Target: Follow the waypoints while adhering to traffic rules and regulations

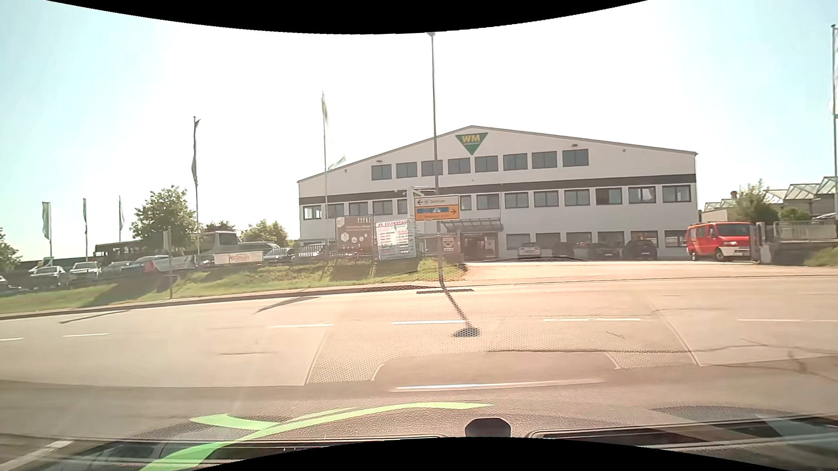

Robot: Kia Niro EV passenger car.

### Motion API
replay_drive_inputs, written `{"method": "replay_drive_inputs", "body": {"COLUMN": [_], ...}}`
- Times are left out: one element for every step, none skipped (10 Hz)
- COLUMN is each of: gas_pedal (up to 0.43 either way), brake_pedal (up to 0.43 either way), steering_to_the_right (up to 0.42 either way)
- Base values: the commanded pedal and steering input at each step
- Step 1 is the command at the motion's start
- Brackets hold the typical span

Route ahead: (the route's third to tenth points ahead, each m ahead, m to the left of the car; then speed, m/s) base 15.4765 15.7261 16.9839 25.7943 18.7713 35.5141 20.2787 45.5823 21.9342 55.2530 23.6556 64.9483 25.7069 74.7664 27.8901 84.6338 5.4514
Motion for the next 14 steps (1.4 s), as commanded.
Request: {"method": "replay_drive_inputs", "body": {"gas_pedal": [0.059,0.059,0.059,0.059,0.059,0.059,0.059,0.059,0.059,0.059,0.059,0.067,0.067,0.079], "brake_pedal": [0.000,0.000,0.000,0.000,0.000,0.000,0.000,0.000,0.000,0.000,0.000,0.000,0.000,0.000], "steering_to_the_right": [-0.213,-0.221,-0.224,-0.234,-0.249,-0.260,-0.264,-0.267,-0.267,-0.266,-0.265,-0.265,-0.268,-0.273]}}
